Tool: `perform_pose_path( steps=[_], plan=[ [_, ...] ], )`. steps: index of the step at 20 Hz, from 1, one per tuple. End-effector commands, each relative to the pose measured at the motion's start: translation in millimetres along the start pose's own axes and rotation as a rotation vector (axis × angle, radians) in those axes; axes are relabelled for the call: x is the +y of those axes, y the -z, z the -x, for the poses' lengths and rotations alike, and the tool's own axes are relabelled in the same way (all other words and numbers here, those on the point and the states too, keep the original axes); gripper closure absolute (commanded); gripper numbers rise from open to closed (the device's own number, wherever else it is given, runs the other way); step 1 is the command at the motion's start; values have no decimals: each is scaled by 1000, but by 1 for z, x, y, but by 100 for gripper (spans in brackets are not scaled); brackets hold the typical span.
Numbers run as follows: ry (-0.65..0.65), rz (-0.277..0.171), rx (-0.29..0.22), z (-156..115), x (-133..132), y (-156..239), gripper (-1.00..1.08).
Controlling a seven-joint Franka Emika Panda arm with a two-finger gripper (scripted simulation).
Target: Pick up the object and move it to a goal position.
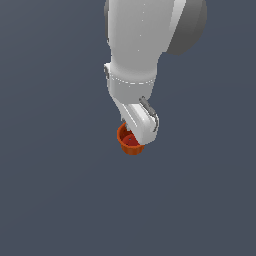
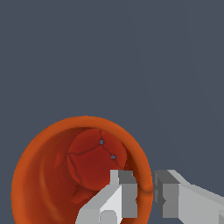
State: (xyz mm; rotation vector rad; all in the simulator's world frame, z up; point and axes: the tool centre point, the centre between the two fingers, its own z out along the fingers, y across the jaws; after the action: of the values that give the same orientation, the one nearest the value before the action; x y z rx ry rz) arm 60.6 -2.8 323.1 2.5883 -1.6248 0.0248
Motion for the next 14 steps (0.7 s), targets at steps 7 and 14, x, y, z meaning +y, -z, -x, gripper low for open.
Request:
perform_pose_path(
  steps=[7,14],
  plan=[
    [0,-1,0,-3,-15,36,108],
    [0,-1,0,-5,-20,48,108]
  ],
)
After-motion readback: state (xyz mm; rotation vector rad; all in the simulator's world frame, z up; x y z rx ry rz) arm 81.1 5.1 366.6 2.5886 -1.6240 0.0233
